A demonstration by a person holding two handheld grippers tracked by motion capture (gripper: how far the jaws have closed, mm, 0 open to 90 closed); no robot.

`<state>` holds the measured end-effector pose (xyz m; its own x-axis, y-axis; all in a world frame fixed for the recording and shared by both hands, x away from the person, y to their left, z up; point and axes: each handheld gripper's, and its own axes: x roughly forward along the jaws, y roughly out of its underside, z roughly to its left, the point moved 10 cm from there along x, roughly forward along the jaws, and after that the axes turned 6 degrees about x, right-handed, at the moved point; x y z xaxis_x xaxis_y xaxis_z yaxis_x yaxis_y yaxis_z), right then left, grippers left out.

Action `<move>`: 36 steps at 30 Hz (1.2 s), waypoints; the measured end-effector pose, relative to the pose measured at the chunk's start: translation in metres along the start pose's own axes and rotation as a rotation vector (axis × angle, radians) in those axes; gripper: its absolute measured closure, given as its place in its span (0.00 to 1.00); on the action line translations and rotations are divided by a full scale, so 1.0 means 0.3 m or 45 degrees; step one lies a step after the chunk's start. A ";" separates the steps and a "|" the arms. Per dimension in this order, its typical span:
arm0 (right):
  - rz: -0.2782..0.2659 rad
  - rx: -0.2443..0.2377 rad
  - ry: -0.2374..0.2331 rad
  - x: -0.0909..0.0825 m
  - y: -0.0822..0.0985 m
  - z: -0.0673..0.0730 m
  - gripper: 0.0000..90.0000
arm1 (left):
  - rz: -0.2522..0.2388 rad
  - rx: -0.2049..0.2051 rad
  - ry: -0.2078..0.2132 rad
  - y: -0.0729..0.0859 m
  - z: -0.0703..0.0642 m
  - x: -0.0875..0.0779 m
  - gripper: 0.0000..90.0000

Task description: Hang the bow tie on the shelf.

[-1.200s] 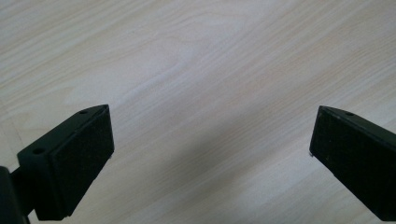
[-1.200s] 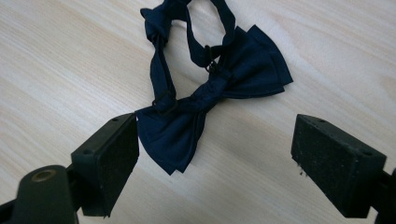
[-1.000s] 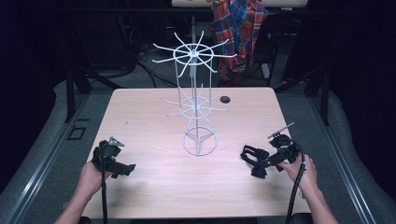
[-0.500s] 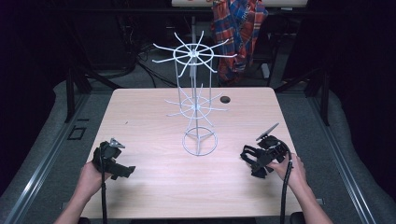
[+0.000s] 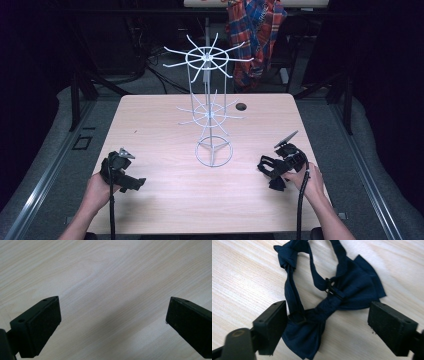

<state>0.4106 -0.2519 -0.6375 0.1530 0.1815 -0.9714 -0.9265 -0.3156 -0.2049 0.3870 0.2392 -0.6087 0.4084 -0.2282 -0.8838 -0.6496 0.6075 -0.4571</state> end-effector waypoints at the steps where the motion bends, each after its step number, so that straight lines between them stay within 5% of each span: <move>1: 0.040 -0.034 0.025 0.001 0.004 -0.003 0.21 | 0.004 0.002 -0.001 0.001 0.000 0.000 0.00; 3: 0.008 -0.009 0.029 0.013 -0.001 0.008 0.25 | 0.007 0.005 -0.001 0.002 0.000 0.001 0.00; 6: 0.027 -0.047 0.064 0.003 -0.002 0.007 0.40 | 0.008 0.002 0.001 0.003 0.000 0.001 0.00; 12: 0.043 -0.079 0.087 -0.001 0.000 0.006 0.53 | 0.009 0.004 -0.001 0.003 0.000 0.000 0.00; 14: 0.034 -0.087 0.093 0.001 0.001 0.008 0.68 | 0.011 0.005 -0.002 0.003 0.000 0.001 0.00; 18: 0.015 -0.086 0.076 0.014 0.001 0.021 0.72 | 0.011 0.006 -0.003 0.003 0.000 0.000 0.00; 22: 0.049 -0.149 0.112 0.006 0.004 0.022 0.77 | 0.012 0.005 -0.002 0.004 0.001 0.000 0.00; 25: -0.003 -0.125 0.092 0.015 -0.002 0.039 0.79 | 0.010 0.007 -0.003 0.004 0.000 0.000 0.00; 26: 0.053 -0.179 0.117 -0.001 0.005 0.027 0.80 | 0.011 0.009 -0.002 0.004 0.000 0.000 0.00; 36: -0.014 -0.150 0.037 -0.026 -0.007 0.035 0.81 | 0.010 0.007 -0.001 0.004 0.000 -0.002 0.00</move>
<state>0.4076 -0.2429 -0.6284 0.1743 0.1588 -0.9718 -0.8782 -0.4213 -0.2264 0.3860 0.2401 -0.6089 0.4039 -0.2226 -0.8873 -0.6492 0.6136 -0.4494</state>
